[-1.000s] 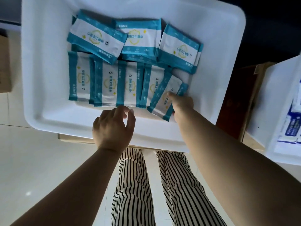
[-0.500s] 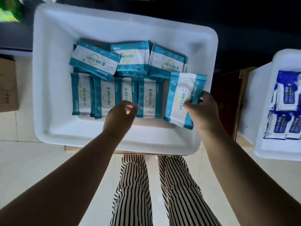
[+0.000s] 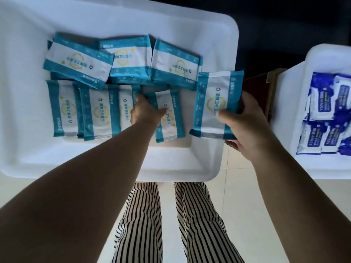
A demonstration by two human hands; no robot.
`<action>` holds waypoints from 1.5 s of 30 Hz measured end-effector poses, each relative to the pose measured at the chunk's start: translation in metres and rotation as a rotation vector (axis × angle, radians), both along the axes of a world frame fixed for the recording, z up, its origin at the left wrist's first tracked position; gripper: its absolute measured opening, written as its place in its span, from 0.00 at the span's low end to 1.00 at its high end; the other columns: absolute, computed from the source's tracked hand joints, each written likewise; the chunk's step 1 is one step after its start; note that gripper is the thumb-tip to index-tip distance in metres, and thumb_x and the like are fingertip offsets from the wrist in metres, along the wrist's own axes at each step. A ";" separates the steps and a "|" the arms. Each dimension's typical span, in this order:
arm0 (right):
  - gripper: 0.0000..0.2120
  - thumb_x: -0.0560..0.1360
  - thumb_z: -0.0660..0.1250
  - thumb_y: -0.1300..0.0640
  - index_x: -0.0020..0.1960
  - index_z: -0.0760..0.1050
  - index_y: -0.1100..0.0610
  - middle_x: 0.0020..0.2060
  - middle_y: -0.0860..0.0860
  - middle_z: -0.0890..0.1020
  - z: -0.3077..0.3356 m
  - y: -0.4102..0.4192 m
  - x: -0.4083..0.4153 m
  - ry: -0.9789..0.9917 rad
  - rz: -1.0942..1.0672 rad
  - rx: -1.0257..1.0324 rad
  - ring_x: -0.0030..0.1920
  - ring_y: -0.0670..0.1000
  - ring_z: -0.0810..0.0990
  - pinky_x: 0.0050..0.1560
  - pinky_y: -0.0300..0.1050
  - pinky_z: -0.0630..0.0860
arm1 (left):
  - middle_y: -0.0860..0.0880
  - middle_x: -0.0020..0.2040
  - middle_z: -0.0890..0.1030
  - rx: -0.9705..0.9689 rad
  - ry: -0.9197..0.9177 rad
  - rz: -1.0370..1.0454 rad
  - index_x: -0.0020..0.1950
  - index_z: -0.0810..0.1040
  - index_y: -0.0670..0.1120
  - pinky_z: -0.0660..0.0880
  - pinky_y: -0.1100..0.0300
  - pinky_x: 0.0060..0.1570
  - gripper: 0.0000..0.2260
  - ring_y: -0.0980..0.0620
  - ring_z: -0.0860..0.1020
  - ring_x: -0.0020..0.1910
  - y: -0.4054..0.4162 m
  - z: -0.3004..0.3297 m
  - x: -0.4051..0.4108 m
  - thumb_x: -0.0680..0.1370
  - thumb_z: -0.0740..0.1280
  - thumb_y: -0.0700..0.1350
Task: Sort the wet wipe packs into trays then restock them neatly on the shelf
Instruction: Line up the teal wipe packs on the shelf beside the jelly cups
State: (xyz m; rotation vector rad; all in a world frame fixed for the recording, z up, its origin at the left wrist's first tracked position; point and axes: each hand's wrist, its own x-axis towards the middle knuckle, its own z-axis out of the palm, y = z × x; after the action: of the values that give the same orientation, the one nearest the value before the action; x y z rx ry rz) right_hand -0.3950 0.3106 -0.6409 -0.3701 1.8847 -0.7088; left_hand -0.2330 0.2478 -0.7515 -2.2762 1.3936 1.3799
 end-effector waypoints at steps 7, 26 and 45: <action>0.19 0.70 0.67 0.68 0.60 0.75 0.57 0.51 0.56 0.82 0.015 0.002 -0.005 -0.110 -0.037 0.092 0.55 0.59 0.80 0.60 0.62 0.74 | 0.48 0.40 0.79 0.268 0.403 0.506 0.42 0.74 0.46 0.73 0.61 0.36 0.06 0.49 0.77 0.41 0.016 0.041 0.024 0.73 0.71 0.40; 0.08 0.70 0.65 0.68 0.47 0.78 0.60 0.40 0.53 0.85 0.300 -0.025 -0.021 -0.453 -0.130 -0.520 0.40 0.50 0.84 0.42 0.44 0.81 | 0.50 0.33 0.83 -0.129 0.934 0.406 0.46 0.75 0.43 0.75 0.66 0.27 0.08 0.55 0.81 0.30 -0.017 0.402 0.054 0.73 0.64 0.31; 0.07 0.74 0.64 0.71 0.43 0.76 0.61 0.42 0.55 0.81 0.614 -0.053 -0.022 -0.049 0.104 -1.073 0.38 0.49 0.81 0.41 0.41 0.80 | 0.49 0.39 0.85 -0.642 1.181 -0.061 0.49 0.76 0.46 0.80 0.59 0.32 0.09 0.52 0.83 0.35 -0.050 0.708 0.050 0.71 0.65 0.36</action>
State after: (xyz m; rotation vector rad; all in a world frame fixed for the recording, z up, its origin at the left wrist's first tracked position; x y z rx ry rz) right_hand -0.4168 0.2576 -0.0271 -1.0885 1.2741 -1.6017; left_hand -0.1830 0.1978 -0.0438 -1.5223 2.4370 2.7677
